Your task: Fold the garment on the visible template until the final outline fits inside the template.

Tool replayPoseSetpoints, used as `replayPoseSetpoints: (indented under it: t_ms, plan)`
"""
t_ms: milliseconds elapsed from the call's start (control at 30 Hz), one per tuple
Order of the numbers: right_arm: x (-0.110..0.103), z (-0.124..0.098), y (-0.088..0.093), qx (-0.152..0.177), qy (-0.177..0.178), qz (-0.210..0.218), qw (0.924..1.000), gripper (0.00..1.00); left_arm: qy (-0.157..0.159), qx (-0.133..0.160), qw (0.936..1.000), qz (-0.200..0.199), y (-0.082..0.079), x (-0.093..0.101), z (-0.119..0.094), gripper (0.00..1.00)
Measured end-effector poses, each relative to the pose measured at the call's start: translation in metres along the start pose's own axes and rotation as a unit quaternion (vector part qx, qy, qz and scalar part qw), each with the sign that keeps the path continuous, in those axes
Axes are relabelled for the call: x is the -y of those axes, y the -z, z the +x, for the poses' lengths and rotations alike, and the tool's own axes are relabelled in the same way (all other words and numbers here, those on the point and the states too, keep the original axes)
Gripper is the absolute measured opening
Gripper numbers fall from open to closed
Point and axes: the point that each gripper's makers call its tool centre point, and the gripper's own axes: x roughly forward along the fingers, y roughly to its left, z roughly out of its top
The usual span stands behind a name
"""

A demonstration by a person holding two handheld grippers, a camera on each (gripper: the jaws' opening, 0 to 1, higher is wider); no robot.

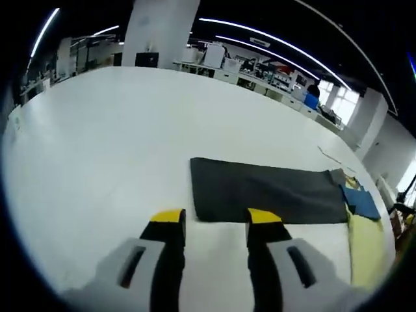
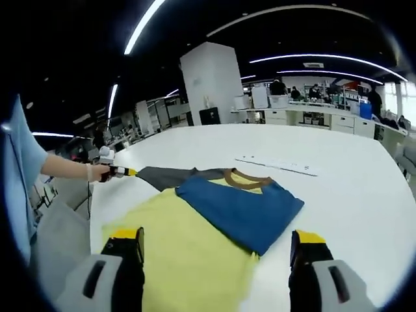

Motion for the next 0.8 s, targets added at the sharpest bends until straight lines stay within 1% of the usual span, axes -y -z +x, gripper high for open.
replayPoseSetpoints:
  t_ms: [67,100,167,200,233,267,300,400,467,633,767,800]
  plan:
    - [0.0,-0.001,0.0,0.001,0.002,0.0,1.0,0.94,0.007,0.011,0.9997,-0.022,-0.005,-0.002,0.005,0.23]
    - [0.001,-0.001,0.001,-0.001,0.003,-0.001,1.0,0.94,0.008,0.007,0.999,-0.044,-0.004,-0.003,0.006,0.19]
    - [0.001,-0.001,0.002,-0.003,0.004,-0.002,1.0,0.94,-0.006,0.007,0.9982,-0.059,-0.003,-0.01,0.009,0.13]
    - [0.002,-0.001,0.003,-0.006,0.005,-0.002,1.0,0.94,-0.007,0.005,0.9973,-0.073,-0.002,-0.012,0.01,0.1]
    - [0.003,-0.002,0.003,-0.003,0.006,0.001,1.0,0.94,0.003,0.001,0.9968,-0.08,0.0,-0.01,0.012,0.07]
    - [0.004,-0.002,0.003,-0.001,0.007,0.004,1.0,0.94,0.005,-0.005,0.9965,-0.083,0.003,-0.011,0.013,0.03]
    - [0.005,-0.002,0.004,0.0,0.009,0.013,0.9999,0.94,0.004,-0.005,0.9965,-0.083,0.004,-0.012,0.014,0.01]
    - [0.004,-0.003,0.005,0.003,0.011,0.016,0.9998,0.93,0.0,0.011,0.9958,-0.091,0.003,-0.013,0.01,0.0]
    - [0.004,-0.004,0.008,-0.001,0.012,0.011,0.9999,0.93,-0.006,0.017,0.9962,-0.085,0.001,-0.018,0.006,0.0]
    - [0.002,-0.005,0.013,-0.005,0.01,0.01,0.9999,0.93,-0.011,0.014,0.9963,-0.085,0.002,-0.024,-0.003,0.0]
    - [0.001,-0.003,0.014,-0.004,0.008,0.012,0.9999,0.93,-0.006,0.015,0.9964,-0.084,0.004,-0.021,-0.009,0.0]
    - [0.001,-0.003,0.014,-0.004,0.007,0.012,0.9999,0.93,-0.004,0.022,0.996,-0.087,0.002,-0.018,-0.012,0.0]
